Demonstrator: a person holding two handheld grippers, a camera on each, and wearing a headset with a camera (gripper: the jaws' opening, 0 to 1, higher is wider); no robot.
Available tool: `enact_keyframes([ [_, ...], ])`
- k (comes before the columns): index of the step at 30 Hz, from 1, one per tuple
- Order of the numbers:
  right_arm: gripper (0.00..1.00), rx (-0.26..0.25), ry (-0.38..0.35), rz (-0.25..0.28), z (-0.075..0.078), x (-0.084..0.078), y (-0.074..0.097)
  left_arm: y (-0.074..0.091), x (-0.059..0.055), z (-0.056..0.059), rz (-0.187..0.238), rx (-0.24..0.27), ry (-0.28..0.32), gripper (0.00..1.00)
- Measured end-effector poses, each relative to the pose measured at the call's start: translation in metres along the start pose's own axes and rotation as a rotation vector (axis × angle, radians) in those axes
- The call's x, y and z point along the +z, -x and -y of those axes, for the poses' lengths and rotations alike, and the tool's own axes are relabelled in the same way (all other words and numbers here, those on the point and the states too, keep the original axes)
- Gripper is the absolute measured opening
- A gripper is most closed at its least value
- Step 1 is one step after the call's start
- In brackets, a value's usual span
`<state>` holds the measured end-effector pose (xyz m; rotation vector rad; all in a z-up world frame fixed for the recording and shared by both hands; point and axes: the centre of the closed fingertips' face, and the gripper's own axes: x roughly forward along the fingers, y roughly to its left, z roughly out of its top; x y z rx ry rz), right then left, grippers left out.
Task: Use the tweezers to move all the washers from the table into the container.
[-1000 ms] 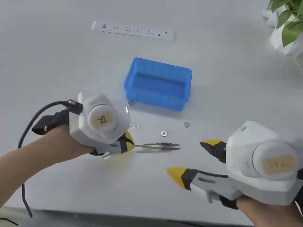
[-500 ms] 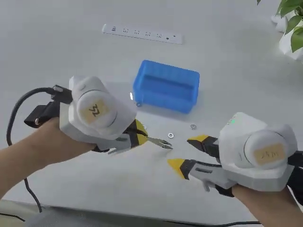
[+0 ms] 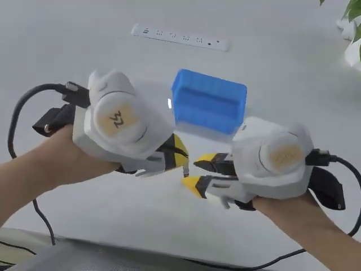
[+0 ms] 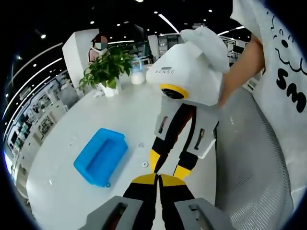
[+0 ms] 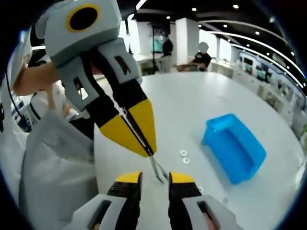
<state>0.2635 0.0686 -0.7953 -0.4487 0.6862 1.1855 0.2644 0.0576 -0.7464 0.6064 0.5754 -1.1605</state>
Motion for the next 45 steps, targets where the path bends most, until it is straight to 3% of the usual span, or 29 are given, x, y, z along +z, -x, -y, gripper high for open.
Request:
enact_keyframes([
  [5, 0.11, 0.044, 0.078, -0.005, -0.004, 0.008, -0.008, 0.002, 0.001, 0.001, -0.003, -0.01, 0.0, 0.0],
  [8, 0.08, 0.04, 0.161, -0.029, -0.004, 0.008, -0.012, 0.004, 0.001, 0.001, -0.013, -0.014, -0.024, 0.0],
  [17, 0.05, 0.047, 0.23, -0.057, -0.006, 0.004, -0.021, 0.003, -0.005, 0.001, -0.037, -0.038, -0.065, 0.0],
  [19, 0.05, 0.05, 0.239, -0.065, -0.007, 0.002, -0.022, 0.002, -0.005, 0.002, -0.028, -0.03, -0.051, 0.0],
  [20, 0.04, 0.055, 0.247, -0.07, -0.007, 0.001, -0.022, 0.002, -0.005, 0.005, -0.012, -0.033, 0.004, 0.0],
  [21, 0.04, 0.055, 0.244, -0.07, -0.007, 0.001, -0.022, 0.003, -0.006, 0.006, -0.012, -0.036, 0.014, 0.0],
  [24, 0.03, 0.05, 0.252, -0.077, -0.006, 0.001, -0.022, 0.006, -0.006, -0.002, 0.048, 0.034, 0.102, 0.02],
  [25, 0.03, 0.048, 0.253, -0.074, -0.005, 0.001, -0.023, 0.006, -0.006, -0.003, 0.052, 0.037, 0.111, 0.06],
  [27, 0.02, 0.051, 0.241, -0.073, -0.006, 0.001, -0.023, 0.01, -0.007, -0.009, 0.087, 0.092, 0.172, 0.15],
  [35, 0.02, 0.034, 0.227, -0.078, 0.006, 0.008, -0.024, 0.041, -0.023, -0.026, 0.222, 0.306, 0.44, 0.37],
  [39, 0.02, 0.027, 0.205, -0.065, 0.017, 0.016, -0.024, 0.06, -0.035, -0.028, 0.229, 0.42, 0.458, 0.46],
  [41, 0.02, 0.026, 0.179, -0.045, 0.024, 0.022, -0.024, 0.065, -0.043, -0.025, 0.209, 0.449, 0.489, 0.53],
  [45, 0.03, 0.015, 0.134, -0.02, 0.04, 0.031, -0.027, 0.068, -0.053, -0.02, 0.214, 0.488, 0.564, 0.66],
])
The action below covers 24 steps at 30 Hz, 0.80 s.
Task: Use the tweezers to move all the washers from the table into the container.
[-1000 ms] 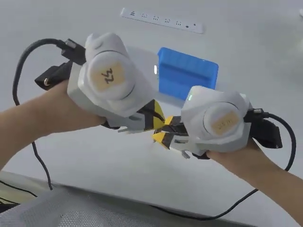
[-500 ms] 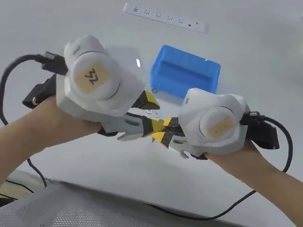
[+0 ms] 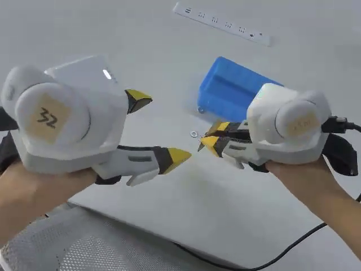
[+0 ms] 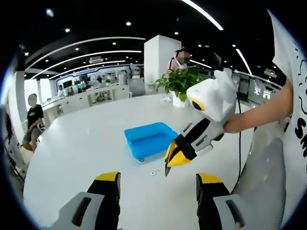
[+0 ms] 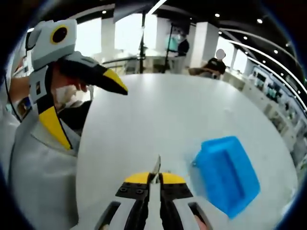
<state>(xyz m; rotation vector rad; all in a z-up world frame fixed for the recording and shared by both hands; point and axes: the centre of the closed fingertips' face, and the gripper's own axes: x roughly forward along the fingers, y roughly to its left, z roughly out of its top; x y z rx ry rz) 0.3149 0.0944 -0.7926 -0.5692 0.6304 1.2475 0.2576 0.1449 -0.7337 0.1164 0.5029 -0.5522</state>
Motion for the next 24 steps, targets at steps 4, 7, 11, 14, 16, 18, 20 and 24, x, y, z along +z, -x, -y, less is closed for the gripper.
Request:
enact_keyframes([
  [4, 0.03, -0.017, 0.005, 0.011, 0.01, 0.005, -0.004, 0.003, -0.005, 0.001, -0.001, 0.018, 0.01, 0.71],
  [7, 0.03, -0.008, -0.003, 0.012, 0.012, 0.007, -0.009, 0.003, -0.007, 0.001, -0.003, 0.044, 0.007, 0.77],
  [11, 0.03, 0.003, 0.014, -0.003, 0.011, 0.005, -0.016, 0.0, -0.011, 0.002, -0.016, 0.052, 0.005, 0.77],
  [14, 0.03, 0.003, 0.027, -0.017, 0.011, 0.003, -0.019, -0.003, -0.015, 0.004, -0.026, 0.042, 0.015, 0.76],
  [16, 0.02, 0.001, 0.029, -0.03, 0.012, 0.001, -0.018, -0.005, -0.016, 0.005, -0.033, 0.04, 0.009, 0.76],
  [18, 0.02, -0.005, 0.038, -0.042, 0.014, 0.0, -0.016, -0.006, -0.017, 0.006, -0.042, 0.038, -0.005, 0.74],
  [20, 0.02, -0.004, 0.034, -0.051, 0.014, -0.002, -0.014, -0.009, -0.019, 0.005, -0.055, 0.042, -0.023, 0.74],
  [24, 0.02, -0.01, 0.029, -0.053, 0.01, -0.003, -0.002, -0.011, -0.017, 0.005, -0.074, 0.043, -0.072, 0.71],
])
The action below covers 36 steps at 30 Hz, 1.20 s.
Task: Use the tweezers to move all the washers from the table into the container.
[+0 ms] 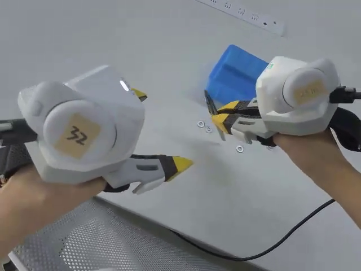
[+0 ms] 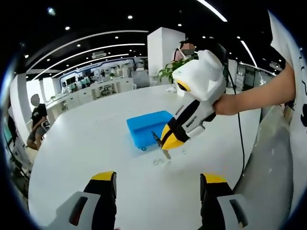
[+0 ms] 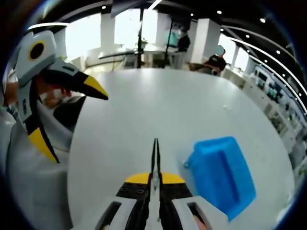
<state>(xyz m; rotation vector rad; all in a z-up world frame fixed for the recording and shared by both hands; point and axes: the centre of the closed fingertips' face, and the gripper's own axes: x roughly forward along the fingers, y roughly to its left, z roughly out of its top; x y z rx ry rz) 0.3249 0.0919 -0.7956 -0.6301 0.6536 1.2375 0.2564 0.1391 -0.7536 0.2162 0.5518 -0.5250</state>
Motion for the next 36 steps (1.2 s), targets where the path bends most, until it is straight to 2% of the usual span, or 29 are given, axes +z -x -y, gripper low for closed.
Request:
enact_keyframes([
  [3, 0.02, -0.009, -0.04, 0.014, -0.004, -0.001, 0.006, -0.003, 0.003, 0.003, 0.005, -0.023, -0.007, 0.64],
  [6, 0.02, -0.014, -0.073, 0.006, -0.009, -0.01, 0.004, -0.011, 0.001, 0.011, -0.006, -0.058, -0.008, 0.62],
  [7, 0.02, -0.016, -0.085, 0.006, -0.01, -0.012, 0.003, -0.013, -0.001, 0.014, -0.013, -0.07, -0.015, 0.61],
  [8, 0.02, -0.021, -0.115, 0.035, -0.012, -0.01, 0.002, -0.017, -0.004, 0.017, -0.031, -0.08, -0.028, 0.6],
  [10, 0.02, -0.017, -0.156, 0.039, -0.015, -0.011, 0.004, -0.023, -0.01, 0.023, -0.052, -0.11, -0.065, 0.58],
  [12, 0.02, -0.015, -0.173, 0.05, -0.018, -0.011, 0.006, -0.028, -0.013, 0.025, -0.073, -0.12, -0.072, 0.55],
  [13, 0.02, -0.005, -0.184, 0.065, -0.022, -0.009, 0.009, -0.032, -0.015, 0.025, -0.077, -0.13, -0.073, 0.5],
  [15, 0.02, 0.013, -0.204, 0.096, -0.028, -0.003, 0.014, -0.036, -0.017, 0.028, -0.084, -0.184, -0.084, 0.42],
  [16, 0.02, 0.021, -0.206, 0.102, -0.03, -0.002, 0.017, -0.038, -0.019, 0.03, -0.09, -0.206, -0.082, 0.42],
  [17, 0.02, 0.033, -0.209, 0.114, -0.032, 0.001, 0.02, -0.04, -0.02, 0.034, -0.097, -0.259, -0.063, 0.42],
  [19, 0.02, 0.056, -0.223, 0.144, -0.035, 0.006, 0.027, -0.043, -0.019, 0.037, -0.094, -0.331, -0.028, 0.4],
  [21, 0.02, 0.088, -0.243, 0.166, -0.039, 0.011, 0.033, -0.047, -0.018, 0.036, -0.086, -0.377, -0.043, 0.34],
  [22, 0.02, 0.096, -0.244, 0.174, -0.04, 0.012, 0.035, -0.048, -0.017, 0.036, -0.082, -0.384, -0.045, 0.3],
  [24, 0.02, 0.11, -0.247, 0.177, -0.043, 0.012, 0.039, -0.051, -0.016, 0.04, -0.076, -0.453, -0.029, 0.26],
  [25, 0.02, 0.113, -0.246, 0.179, -0.043, 0.012, 0.04, -0.053, -0.012, 0.043, -0.053, -0.482, -0.02, 0.24],
  [27, 0.02, 0.127, -0.242, 0.185, -0.047, 0.013, 0.043, -0.053, -0.015, 0.051, -0.063, -0.57, -0.06, 0.18],
  [28, 0.02, 0.132, -0.242, 0.186, -0.048, 0.013, 0.044, -0.054, -0.015, 0.052, -0.06, -0.582, -0.077, 0.15],
  [29, 0.02, 0.137, -0.24, 0.188, -0.049, 0.013, 0.045, -0.054, -0.017, 0.056, -0.06, -0.625, -0.096, 0.13],
  [31, 0.02, 0.153, -0.241, 0.198, -0.051, 0.015, 0.048, -0.057, -0.019, 0.059, -0.072, -0.66, -0.077, 0.07],
  [35, 0.02, 0.186, -0.254, 0.212, -0.057, 0.017, 0.053, -0.058, -0.019, 0.067, -0.07, -0.753, -0.051, 0.04],
  [36, 0.02, 0.185, -0.253, 0.209, -0.057, 0.016, 0.054, -0.059, -0.019, 0.066, -0.071, -0.752, -0.048, 0.01],
])
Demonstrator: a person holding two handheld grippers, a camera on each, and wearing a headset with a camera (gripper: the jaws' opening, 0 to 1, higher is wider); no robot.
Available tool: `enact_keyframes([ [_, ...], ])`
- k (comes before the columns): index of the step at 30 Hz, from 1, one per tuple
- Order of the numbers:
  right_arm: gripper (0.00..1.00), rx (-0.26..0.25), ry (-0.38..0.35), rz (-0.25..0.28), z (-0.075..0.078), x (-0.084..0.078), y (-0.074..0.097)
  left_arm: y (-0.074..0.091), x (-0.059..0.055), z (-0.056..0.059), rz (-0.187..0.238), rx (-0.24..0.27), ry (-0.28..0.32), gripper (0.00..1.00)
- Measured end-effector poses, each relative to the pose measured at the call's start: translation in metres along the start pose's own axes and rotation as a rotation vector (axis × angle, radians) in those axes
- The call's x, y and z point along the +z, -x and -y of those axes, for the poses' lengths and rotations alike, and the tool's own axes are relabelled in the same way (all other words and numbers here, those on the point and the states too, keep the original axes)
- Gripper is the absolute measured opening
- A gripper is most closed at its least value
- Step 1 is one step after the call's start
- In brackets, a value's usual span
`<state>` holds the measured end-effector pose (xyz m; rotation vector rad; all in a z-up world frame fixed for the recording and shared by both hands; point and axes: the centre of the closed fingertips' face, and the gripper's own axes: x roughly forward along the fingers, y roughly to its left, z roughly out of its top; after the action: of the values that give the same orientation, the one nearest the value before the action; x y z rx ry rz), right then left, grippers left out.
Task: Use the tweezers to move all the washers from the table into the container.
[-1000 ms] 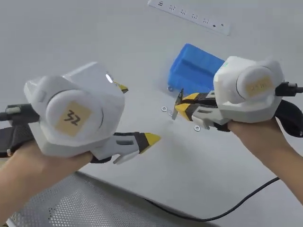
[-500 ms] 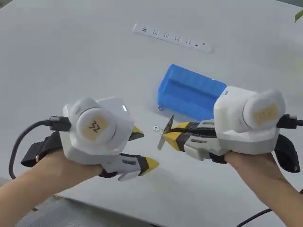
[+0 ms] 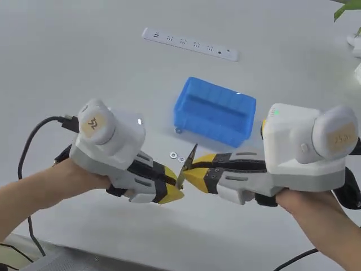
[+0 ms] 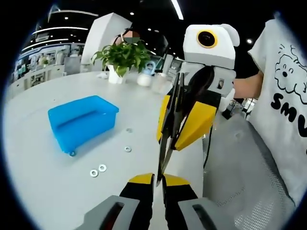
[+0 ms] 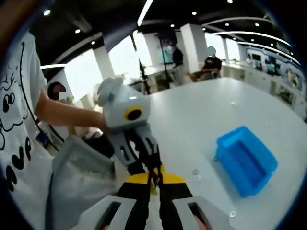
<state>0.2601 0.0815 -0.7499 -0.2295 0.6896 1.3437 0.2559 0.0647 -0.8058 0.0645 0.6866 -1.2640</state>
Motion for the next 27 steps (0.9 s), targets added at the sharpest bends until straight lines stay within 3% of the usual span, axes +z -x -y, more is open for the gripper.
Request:
enact_keyframes([
  [4, 0.02, -0.001, -0.008, 0.012, 0.001, -0.001, 0.004, 0.0, 0.002, 0.003, -0.002, -0.041, 0.016, 0.01],
  [7, 0.03, 0.0, -0.014, 0.013, 0.0, -0.003, 0.005, 0.003, 0.001, 0.006, -0.032, -0.061, 0.004, 0.0],
  [9, 0.04, -0.005, -0.008, 0.008, 0.0, -0.005, 0.006, 0.005, -0.001, 0.004, -0.059, -0.045, -0.025, 0.0],
  [11, 0.0, -0.058, 0.04, 0.001, 0.01, -0.007, 0.008, 0.009, -0.003, 0.002, -0.092, -0.023, -0.083, 0.0],
  [12, 0.0, -0.057, 0.028, -0.001, 0.009, -0.01, 0.007, 0.01, -0.003, -0.002, -0.103, 0.01, -0.061, 0.0],
  [14, 0.0, -0.064, 0.012, -0.007, 0.011, -0.012, 0.008, 0.012, -0.002, 0.0, -0.107, 0.009, -0.083, 0.0],
  [15, 0.0, -0.068, 0.012, -0.006, 0.012, -0.012, 0.008, 0.014, -0.003, -0.006, -0.127, 0.048, -0.099, 0.0],
  [19, 0.0, -0.061, 0.045, -0.027, 0.007, -0.012, 0.009, 0.017, -0.012, -0.012, -0.223, 0.122, -0.128, 0.0],
  [21, 0.0, -0.044, 0.056, -0.027, 0.0, -0.008, 0.009, 0.017, -0.015, -0.012, -0.257, 0.136, -0.152, 0.0],
  [27, 0.0, -0.059, 0.081, 0.006, -0.003, 0.005, 0.005, 0.013, -0.017, -0.008, -0.274, 0.142, -0.137, 0.0],
])
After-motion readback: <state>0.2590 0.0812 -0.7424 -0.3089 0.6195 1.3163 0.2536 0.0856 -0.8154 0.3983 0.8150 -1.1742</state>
